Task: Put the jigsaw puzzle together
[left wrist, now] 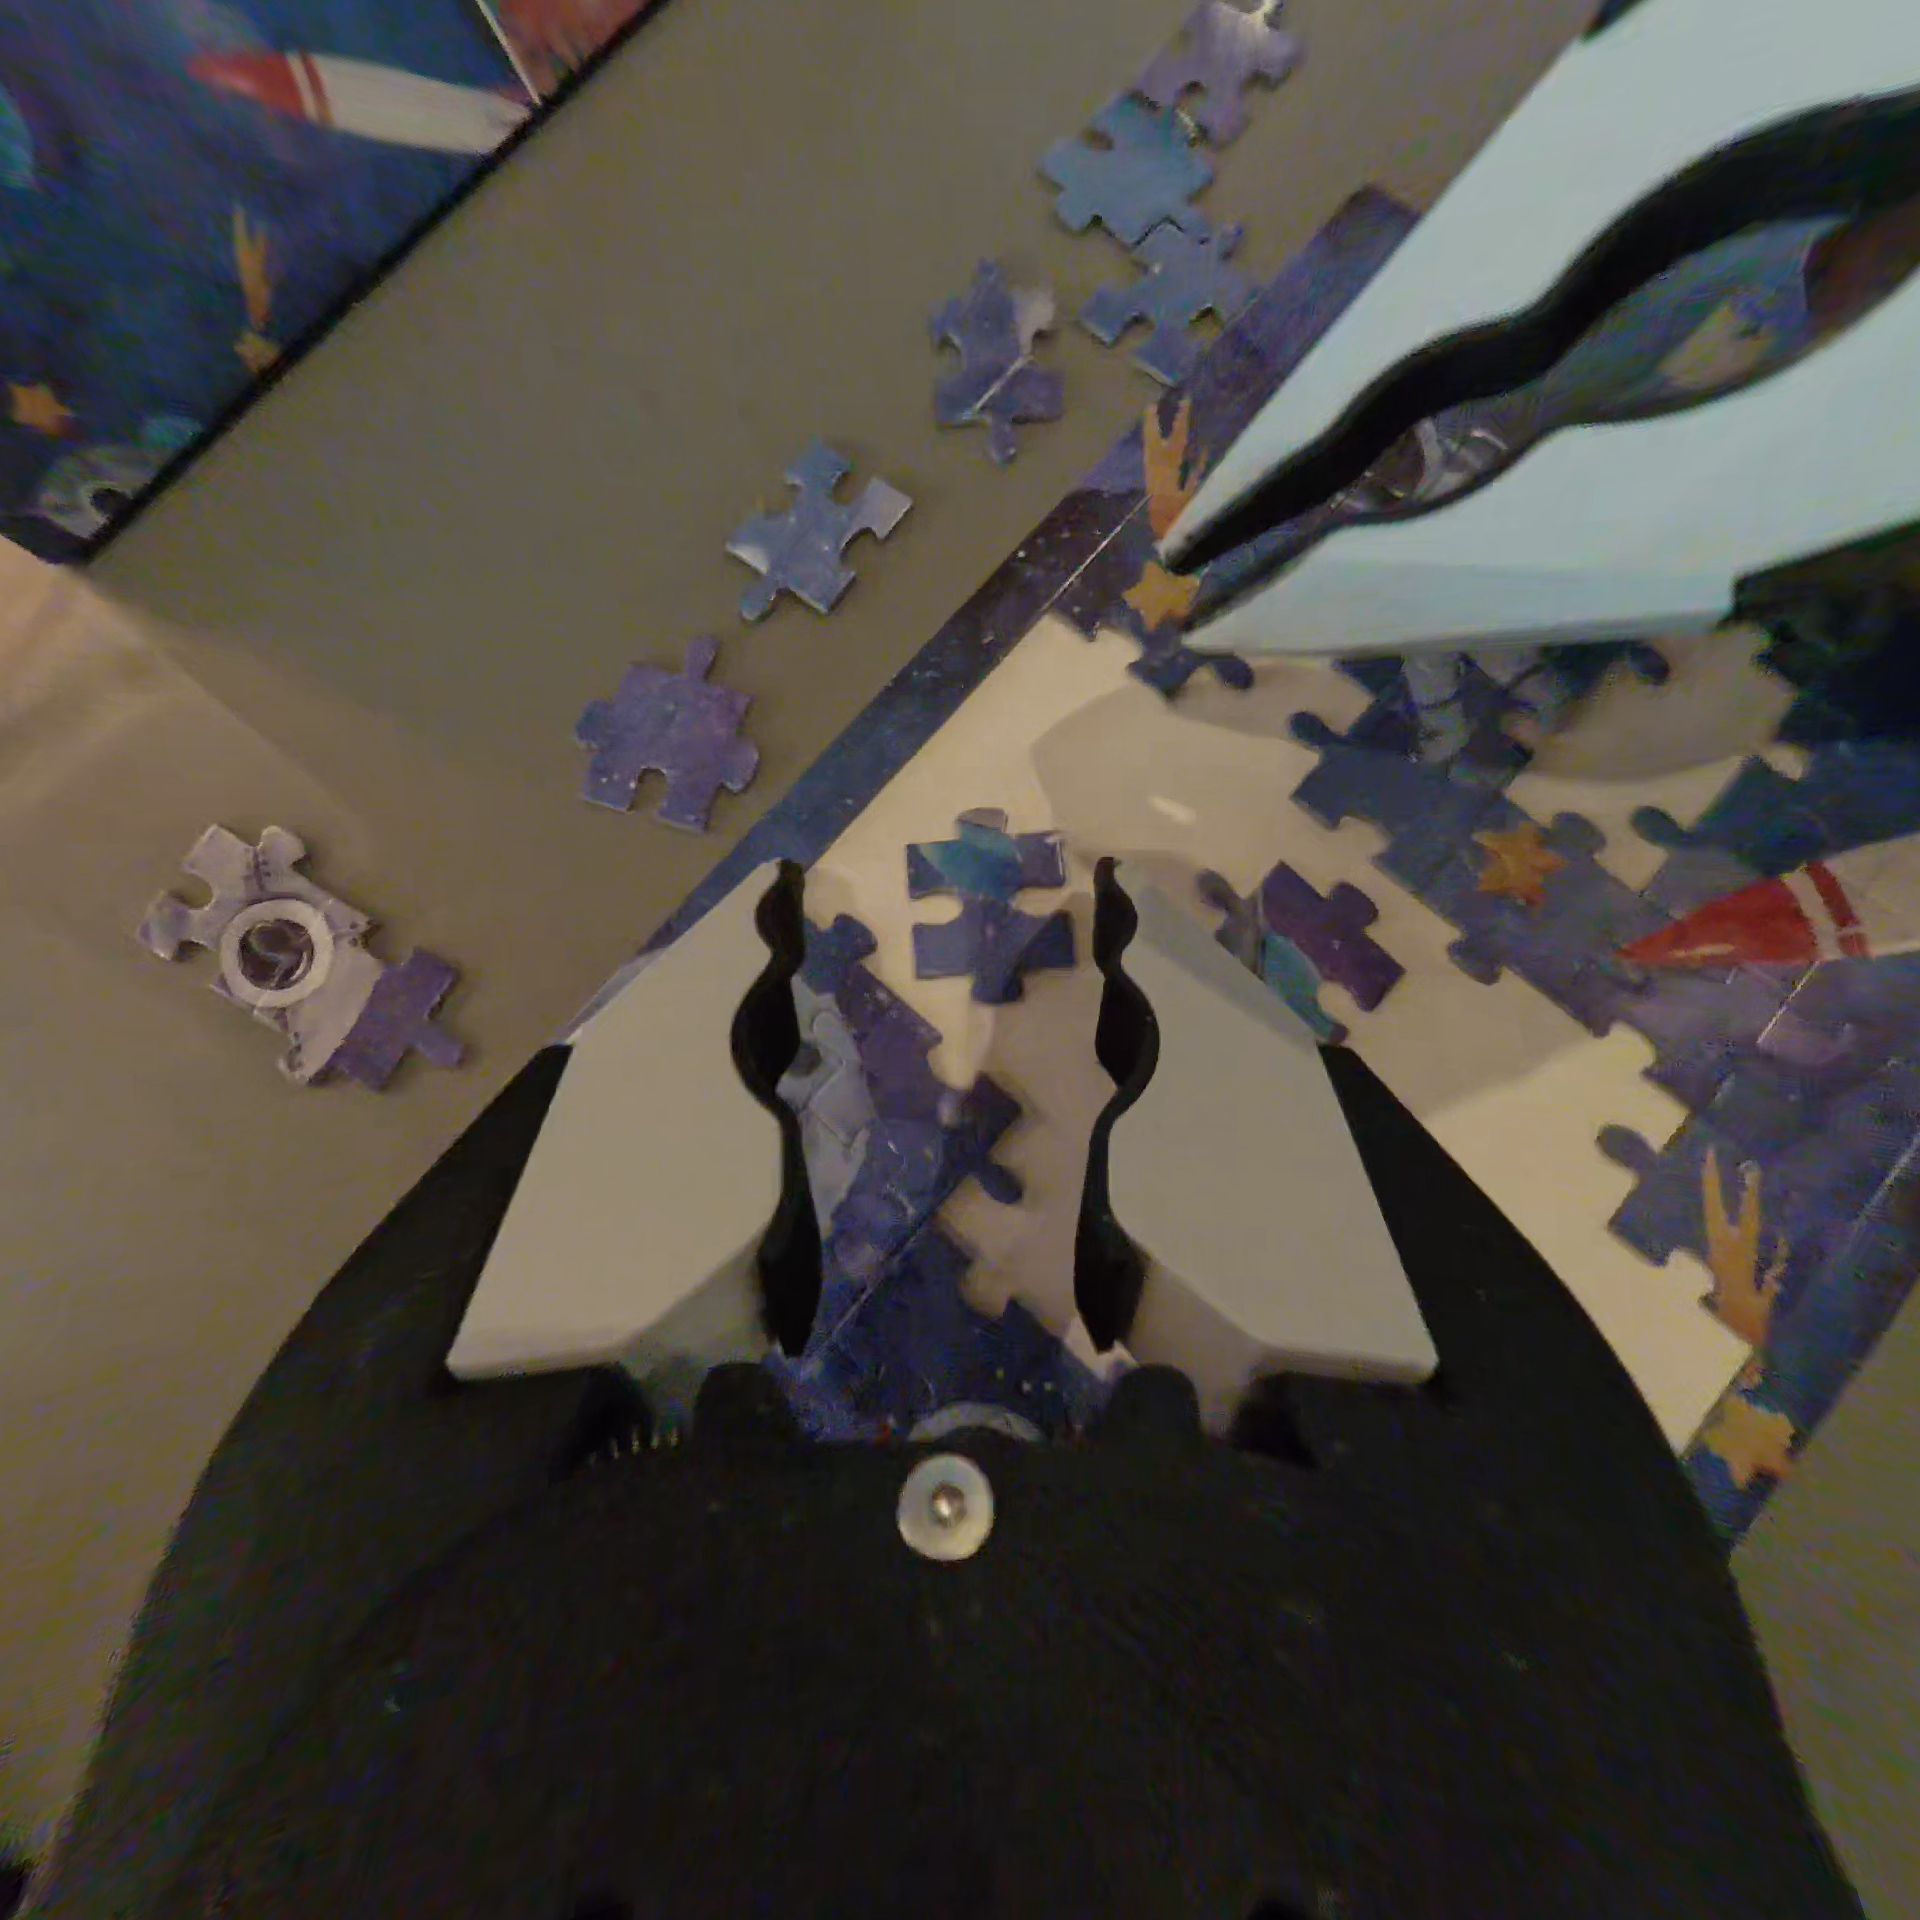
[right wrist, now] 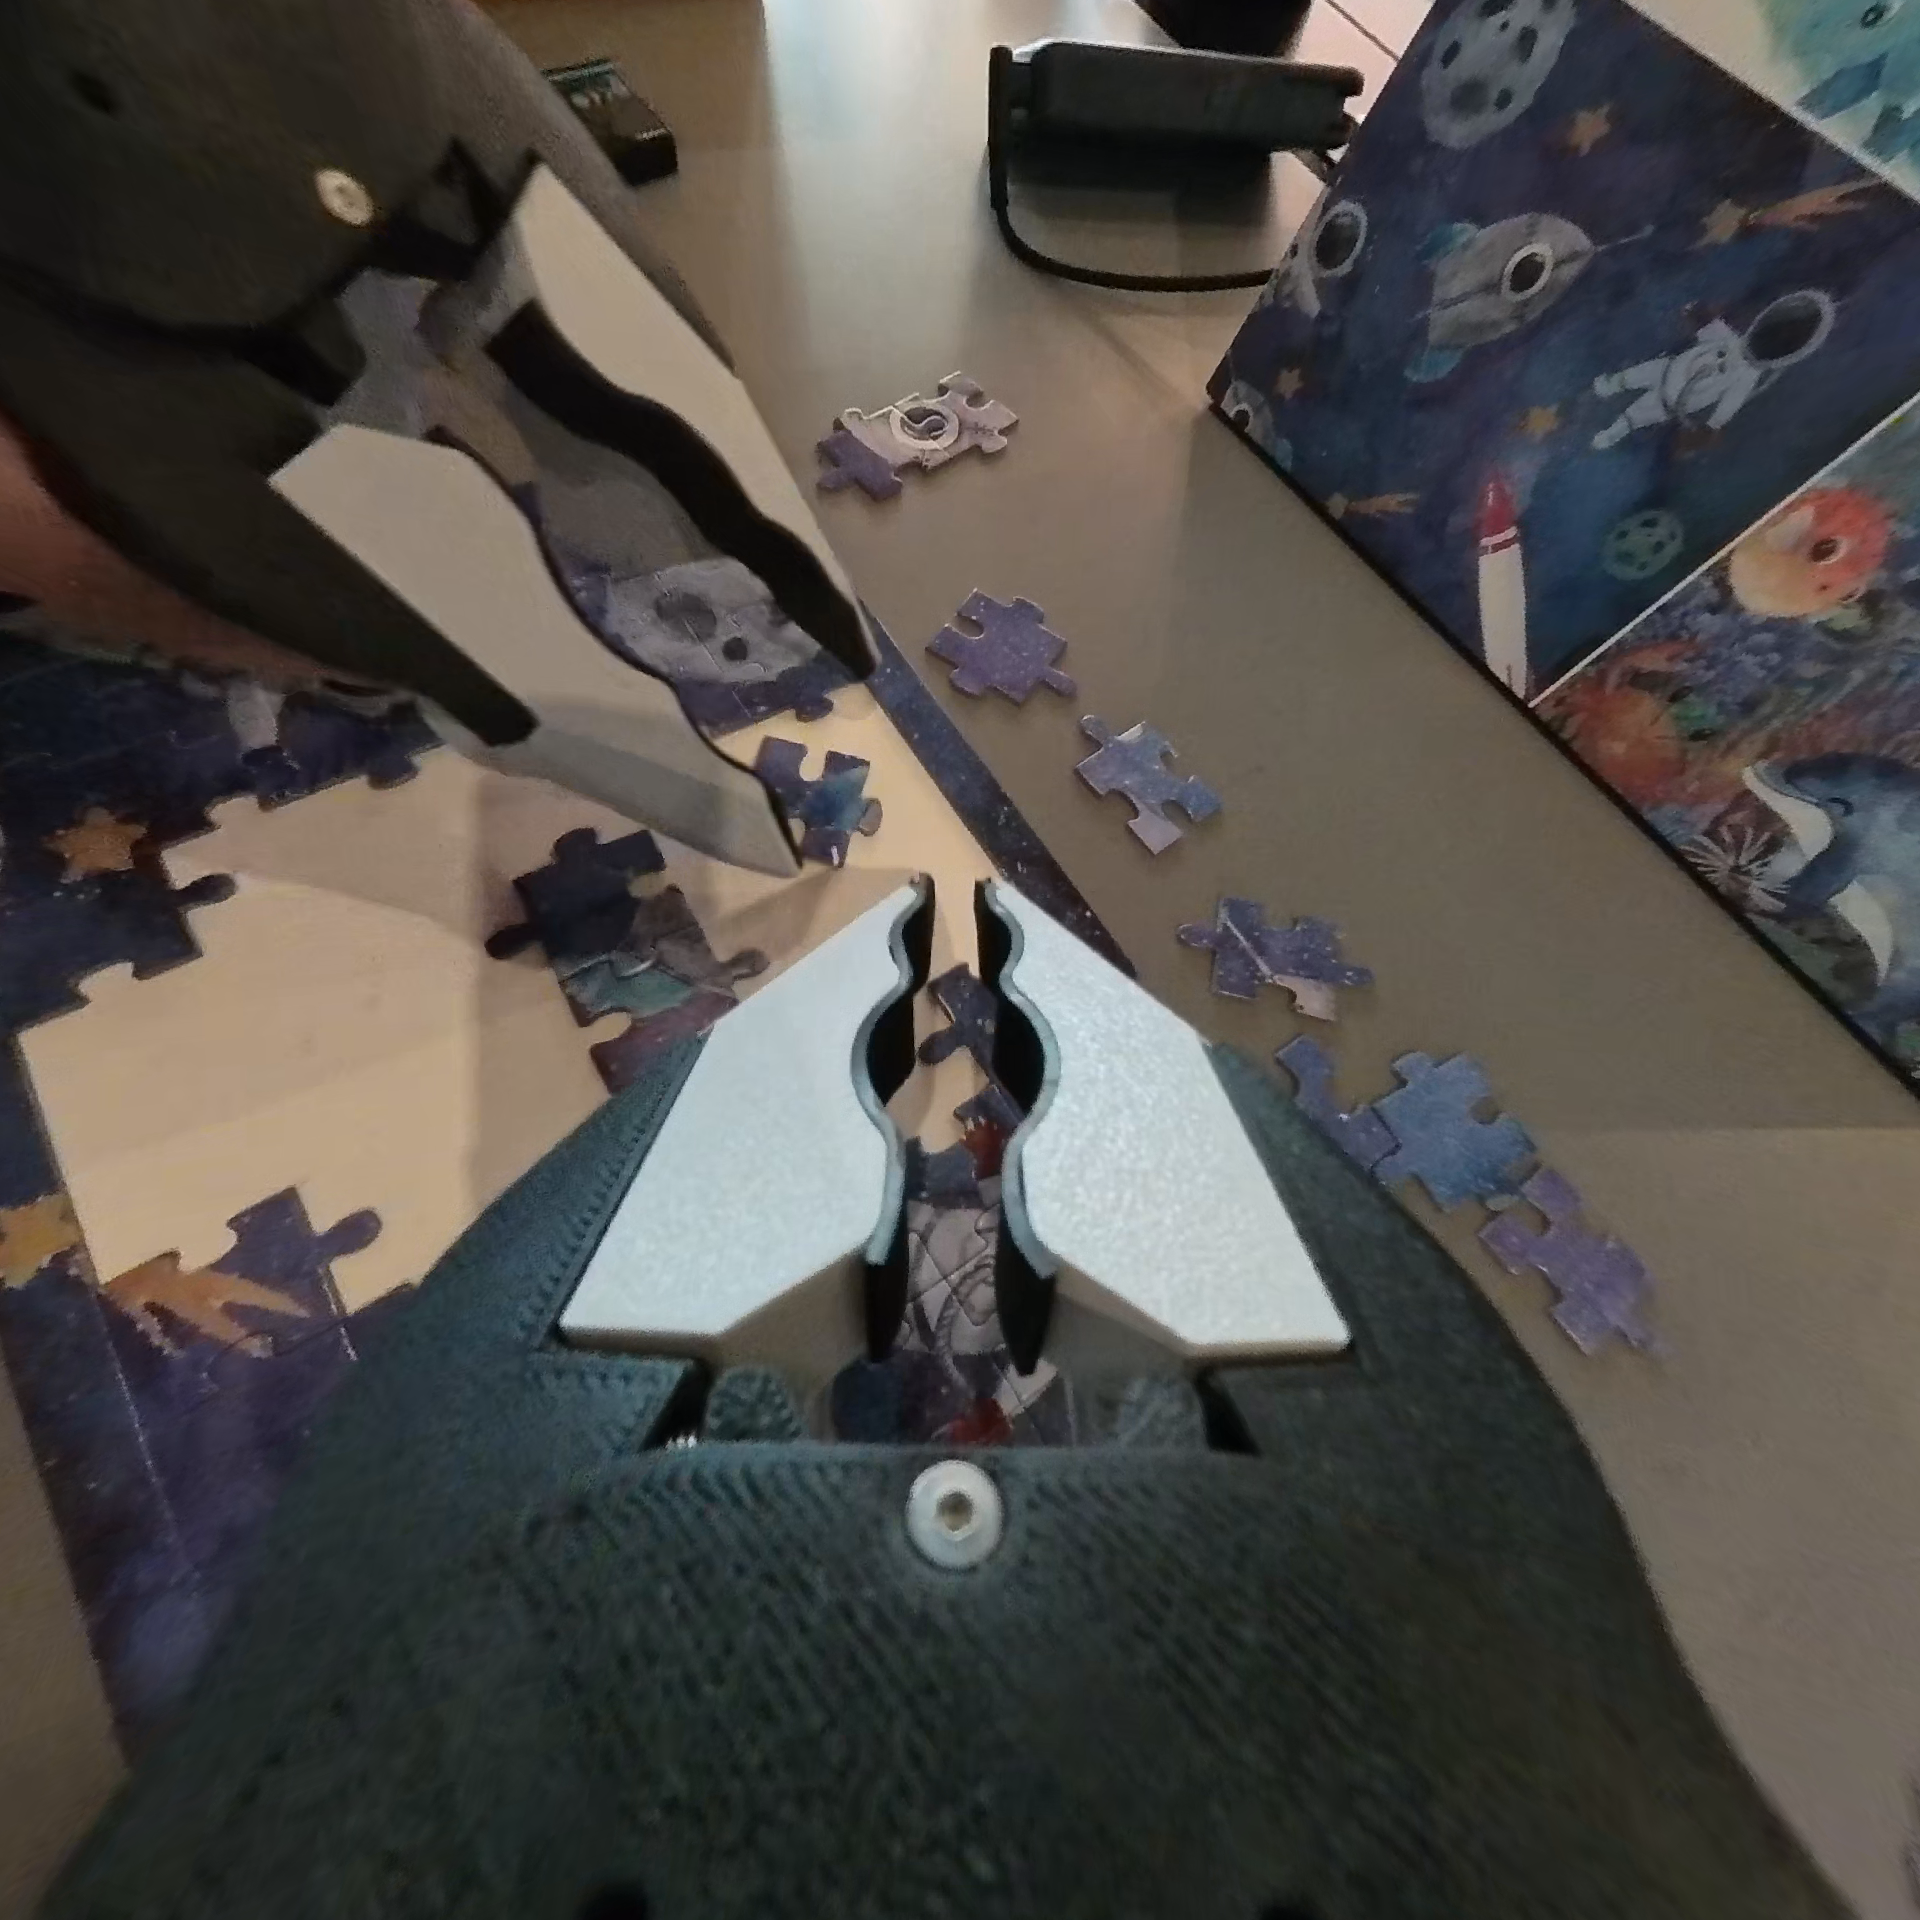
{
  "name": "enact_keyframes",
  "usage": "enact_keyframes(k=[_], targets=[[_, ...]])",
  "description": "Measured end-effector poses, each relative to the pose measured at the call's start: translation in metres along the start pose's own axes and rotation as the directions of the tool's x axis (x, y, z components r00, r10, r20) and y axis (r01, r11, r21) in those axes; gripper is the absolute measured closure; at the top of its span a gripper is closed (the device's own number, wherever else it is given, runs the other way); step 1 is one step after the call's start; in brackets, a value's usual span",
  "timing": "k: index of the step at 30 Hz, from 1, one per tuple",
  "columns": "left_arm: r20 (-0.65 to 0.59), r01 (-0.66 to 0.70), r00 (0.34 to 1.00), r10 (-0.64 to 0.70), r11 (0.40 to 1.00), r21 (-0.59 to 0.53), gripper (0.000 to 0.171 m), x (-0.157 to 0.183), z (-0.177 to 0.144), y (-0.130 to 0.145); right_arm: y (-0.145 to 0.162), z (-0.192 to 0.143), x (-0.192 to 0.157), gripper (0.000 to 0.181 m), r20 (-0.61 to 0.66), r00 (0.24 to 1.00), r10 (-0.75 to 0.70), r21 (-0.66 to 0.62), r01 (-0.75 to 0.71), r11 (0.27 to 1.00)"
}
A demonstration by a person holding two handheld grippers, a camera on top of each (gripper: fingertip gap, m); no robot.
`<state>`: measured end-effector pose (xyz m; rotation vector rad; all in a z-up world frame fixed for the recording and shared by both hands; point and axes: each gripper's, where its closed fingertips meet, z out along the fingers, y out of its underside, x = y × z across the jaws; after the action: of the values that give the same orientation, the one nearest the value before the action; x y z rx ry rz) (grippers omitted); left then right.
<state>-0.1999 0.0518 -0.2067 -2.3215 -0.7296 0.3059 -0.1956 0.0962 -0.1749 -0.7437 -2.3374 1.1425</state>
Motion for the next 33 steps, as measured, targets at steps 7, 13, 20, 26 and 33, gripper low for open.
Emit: enact_keyframes(k=[7,13,20,26,33], targets=[[-0.055,0.019,0.998,-0.022,0.998,-0.059,0.136,0.003,0.007,0.000,0.004,0.001,0.005,0.174,-0.004,1.000,0.023,-0.007,-0.023,1.000],[-0.063,-0.010,0.998,0.007,0.999,-0.050,0.143,0.005,0.006,0.002,0.004,-0.001,0.008,0.174,-0.015,1.000,0.026,-0.007,-0.026,1.000],[-0.163,-0.104,0.981,0.104,0.995,0.010,0.144,0.032,-0.030,-0.008,0.004,-0.002,0.011,0.174,-0.029,0.999,0.031,-0.008,-0.031,0.999],[-0.418,-0.511,0.783,0.462,0.860,-0.007,0.143,0.088,-0.037,0.043,0.006,0.001,0.008,0.174,-0.027,0.999,0.019,-0.024,-0.020,1.000],[-0.403,-0.461,0.789,0.464,0.880,0.112,0.143,0.082,-0.043,0.025,0.005,0.001,0.006,0.174,-0.023,1.000,0.011,-0.025,-0.012,1.000]])
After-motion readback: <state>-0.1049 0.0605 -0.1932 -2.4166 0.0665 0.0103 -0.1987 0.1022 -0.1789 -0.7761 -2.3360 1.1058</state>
